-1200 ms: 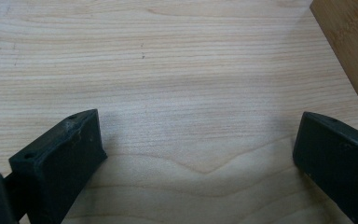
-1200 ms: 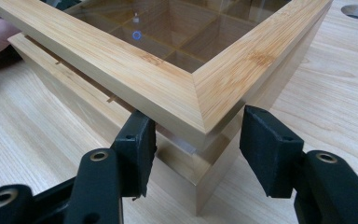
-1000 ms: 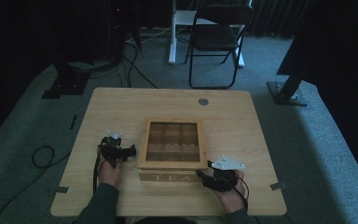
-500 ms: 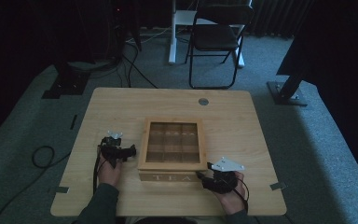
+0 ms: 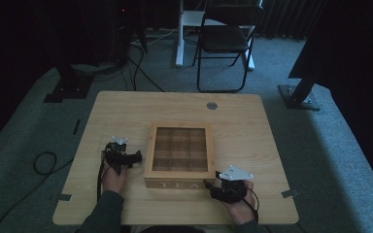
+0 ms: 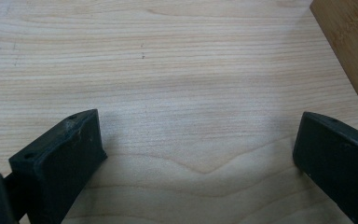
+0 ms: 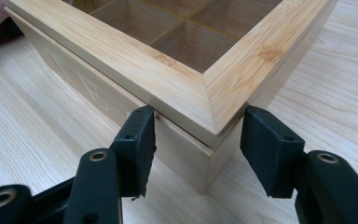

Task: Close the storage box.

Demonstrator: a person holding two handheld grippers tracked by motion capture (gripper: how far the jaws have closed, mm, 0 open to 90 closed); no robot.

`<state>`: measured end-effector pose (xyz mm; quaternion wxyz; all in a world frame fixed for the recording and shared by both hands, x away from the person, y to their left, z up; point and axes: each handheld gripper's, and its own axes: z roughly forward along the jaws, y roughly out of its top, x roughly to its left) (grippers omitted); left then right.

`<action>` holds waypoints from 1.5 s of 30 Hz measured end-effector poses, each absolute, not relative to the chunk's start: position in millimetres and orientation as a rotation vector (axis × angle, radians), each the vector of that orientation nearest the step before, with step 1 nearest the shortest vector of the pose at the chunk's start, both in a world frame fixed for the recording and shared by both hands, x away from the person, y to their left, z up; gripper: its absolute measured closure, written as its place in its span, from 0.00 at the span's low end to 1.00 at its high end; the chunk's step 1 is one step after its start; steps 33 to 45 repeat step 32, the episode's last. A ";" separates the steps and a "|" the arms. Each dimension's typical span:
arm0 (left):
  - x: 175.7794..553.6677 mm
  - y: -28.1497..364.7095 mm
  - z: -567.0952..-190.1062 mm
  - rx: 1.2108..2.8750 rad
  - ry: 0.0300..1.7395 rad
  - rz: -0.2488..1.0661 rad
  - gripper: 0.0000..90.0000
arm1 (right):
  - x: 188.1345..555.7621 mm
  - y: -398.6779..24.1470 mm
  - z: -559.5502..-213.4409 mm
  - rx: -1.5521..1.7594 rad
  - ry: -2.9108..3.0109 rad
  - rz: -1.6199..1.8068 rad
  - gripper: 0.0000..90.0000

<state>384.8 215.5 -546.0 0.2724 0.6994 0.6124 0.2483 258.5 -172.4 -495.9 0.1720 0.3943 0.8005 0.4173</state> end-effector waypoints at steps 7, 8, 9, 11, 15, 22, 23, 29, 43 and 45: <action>384.8 215.5 -546.0 1.882 1.648 0.668 0.02 | 258.1 -173.1 -497.3 1.127 2.276 1.182 0.49; 384.8 215.5 -546.0 1.882 1.648 0.668 0.02 | 257.6 -173.4 -497.6 1.128 2.280 1.189 0.47; 384.8 215.5 -546.0 1.882 1.648 0.668 0.02 | 256.2 -174.7 -496.8 1.141 2.264 1.211 0.47; 384.8 215.5 -546.0 1.882 1.648 0.668 0.02 | 255.5 -178.6 -493.7 1.144 2.246 1.245 0.46; 384.8 215.5 -546.0 1.882 1.648 0.668 0.02 | 253.8 -189.0 -487.8 1.152 2.201 1.302 0.44; 384.8 215.5 -546.0 1.882 1.648 0.668 0.02 | 263.8 -200.4 -479.6 1.166 2.137 1.308 0.44; 384.8 215.5 -546.0 1.882 1.648 0.668 0.02 | 265.8 -201.4 -477.6 1.164 2.131 1.308 0.44; 384.8 215.5 -546.0 1.882 1.648 0.668 0.02 | 291.4 -215.1 -465.1 1.169 2.078 1.269 0.44; 384.8 215.5 -546.0 1.882 1.648 0.668 0.02 | 303.9 -221.4 -463.4 1.198 2.053 1.253 0.44; 384.8 215.5 -546.0 1.882 1.648 0.668 0.02 | 303.9 -221.4 -463.4 1.198 2.053 1.253 0.44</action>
